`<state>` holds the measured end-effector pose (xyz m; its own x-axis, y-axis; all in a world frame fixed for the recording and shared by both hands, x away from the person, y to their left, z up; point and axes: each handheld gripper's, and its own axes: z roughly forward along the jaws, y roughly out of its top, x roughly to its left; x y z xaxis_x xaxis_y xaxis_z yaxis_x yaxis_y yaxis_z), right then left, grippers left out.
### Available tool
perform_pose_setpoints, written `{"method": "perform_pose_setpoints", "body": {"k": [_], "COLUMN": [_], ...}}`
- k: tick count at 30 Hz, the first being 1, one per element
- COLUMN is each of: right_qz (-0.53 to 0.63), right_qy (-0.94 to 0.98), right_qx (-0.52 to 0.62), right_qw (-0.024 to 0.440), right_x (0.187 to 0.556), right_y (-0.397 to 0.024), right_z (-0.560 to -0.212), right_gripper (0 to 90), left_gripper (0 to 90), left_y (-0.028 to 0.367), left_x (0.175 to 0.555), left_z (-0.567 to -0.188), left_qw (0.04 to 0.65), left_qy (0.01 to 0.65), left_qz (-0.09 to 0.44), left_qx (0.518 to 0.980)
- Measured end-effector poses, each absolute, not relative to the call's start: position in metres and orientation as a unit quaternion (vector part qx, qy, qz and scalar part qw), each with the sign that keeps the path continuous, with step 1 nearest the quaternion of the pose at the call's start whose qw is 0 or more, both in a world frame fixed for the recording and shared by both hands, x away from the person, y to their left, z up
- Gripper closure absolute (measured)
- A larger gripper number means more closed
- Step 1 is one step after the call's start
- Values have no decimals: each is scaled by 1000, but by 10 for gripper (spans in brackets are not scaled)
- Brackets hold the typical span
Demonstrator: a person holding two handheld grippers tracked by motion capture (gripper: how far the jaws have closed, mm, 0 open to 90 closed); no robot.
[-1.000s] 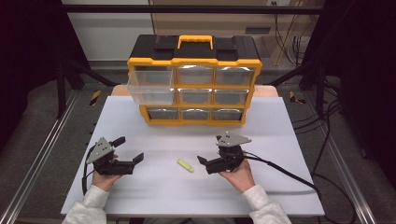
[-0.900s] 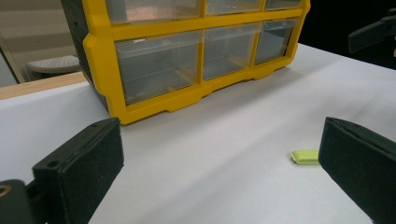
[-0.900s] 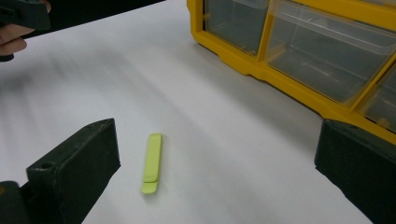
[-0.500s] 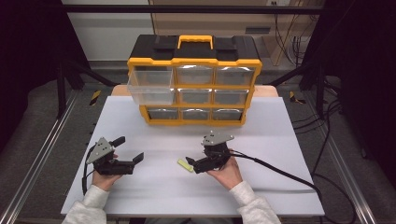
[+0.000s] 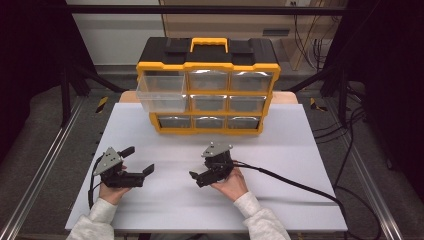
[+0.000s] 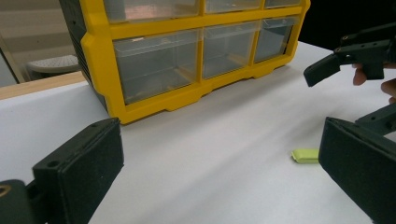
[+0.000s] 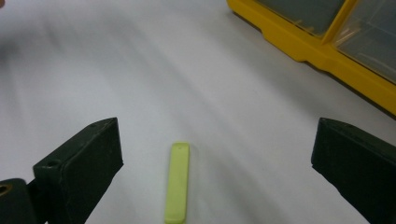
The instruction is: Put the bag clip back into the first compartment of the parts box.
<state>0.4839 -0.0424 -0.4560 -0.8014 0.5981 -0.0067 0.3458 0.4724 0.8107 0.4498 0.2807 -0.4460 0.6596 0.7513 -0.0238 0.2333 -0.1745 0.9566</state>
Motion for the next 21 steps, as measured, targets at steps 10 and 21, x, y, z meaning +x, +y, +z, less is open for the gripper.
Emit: {"method": "perform_pose_setpoints", "body": {"k": [10,21], "right_qz": [401,370], "right_qy": [866,885], "right_qx": [270,267], "right_qw": [128,93], "right_x": [488,492], "right_y": [-28,-28], "right_z": [-467,-475], "right_gripper": [113,349], "left_gripper": [0,0], "left_y": [280,280], "left_x": [450,449], "left_z": [-446,-446], "left_qw": [545,545], "left_qy": [337,337], "left_qz": [237,238], "left_qx": [730,730]}}
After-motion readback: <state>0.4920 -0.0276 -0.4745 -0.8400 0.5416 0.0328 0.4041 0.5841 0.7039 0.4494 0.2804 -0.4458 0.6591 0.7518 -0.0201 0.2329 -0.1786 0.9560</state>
